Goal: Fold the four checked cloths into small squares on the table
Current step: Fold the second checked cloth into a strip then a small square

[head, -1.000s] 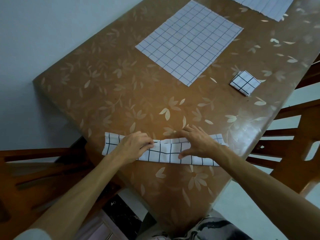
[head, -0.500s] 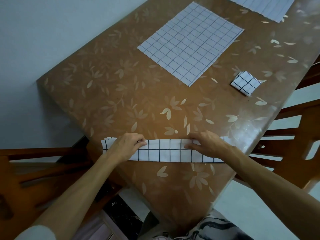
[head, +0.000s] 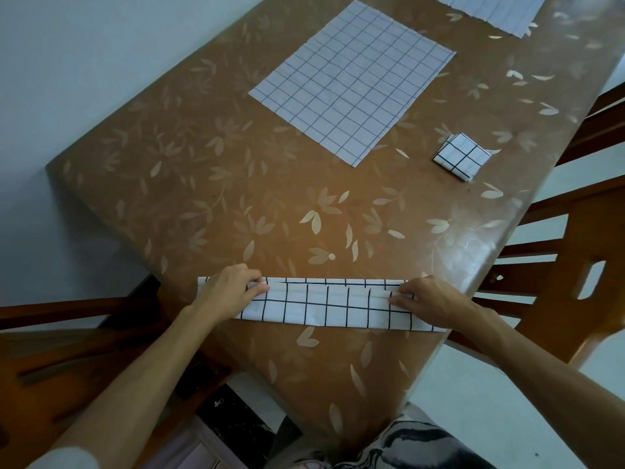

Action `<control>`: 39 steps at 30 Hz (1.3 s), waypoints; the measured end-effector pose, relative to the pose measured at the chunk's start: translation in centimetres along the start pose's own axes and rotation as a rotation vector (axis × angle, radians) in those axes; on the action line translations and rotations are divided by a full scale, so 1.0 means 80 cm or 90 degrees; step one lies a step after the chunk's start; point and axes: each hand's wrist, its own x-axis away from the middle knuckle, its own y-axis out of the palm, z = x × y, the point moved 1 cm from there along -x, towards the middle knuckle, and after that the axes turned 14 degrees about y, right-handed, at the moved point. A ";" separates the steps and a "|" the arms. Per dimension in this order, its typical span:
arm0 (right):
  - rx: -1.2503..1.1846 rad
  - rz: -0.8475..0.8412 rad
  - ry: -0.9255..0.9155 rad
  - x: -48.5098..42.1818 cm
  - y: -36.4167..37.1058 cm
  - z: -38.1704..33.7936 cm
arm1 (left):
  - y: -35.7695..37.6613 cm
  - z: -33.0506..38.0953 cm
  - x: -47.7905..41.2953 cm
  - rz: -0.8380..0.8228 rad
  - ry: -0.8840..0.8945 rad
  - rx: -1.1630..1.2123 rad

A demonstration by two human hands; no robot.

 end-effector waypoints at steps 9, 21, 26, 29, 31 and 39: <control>-0.103 0.092 0.141 -0.011 0.007 0.011 | -0.002 -0.006 0.003 0.036 -0.096 -0.026; -0.160 0.199 0.196 -0.004 0.024 0.016 | -0.003 -0.049 0.026 0.142 -0.261 -0.092; -0.197 0.232 0.206 -0.007 0.026 0.023 | 0.003 -0.037 0.031 0.202 -0.272 -0.174; -0.196 0.235 0.206 -0.010 0.029 0.023 | 0.000 -0.021 0.022 0.232 -0.191 -0.236; -0.195 0.237 0.203 -0.010 0.030 0.022 | 0.005 0.001 0.012 0.269 -0.050 -0.242; -0.184 0.207 0.191 -0.014 0.025 0.028 | 0.109 0.105 -0.021 0.097 0.258 -0.234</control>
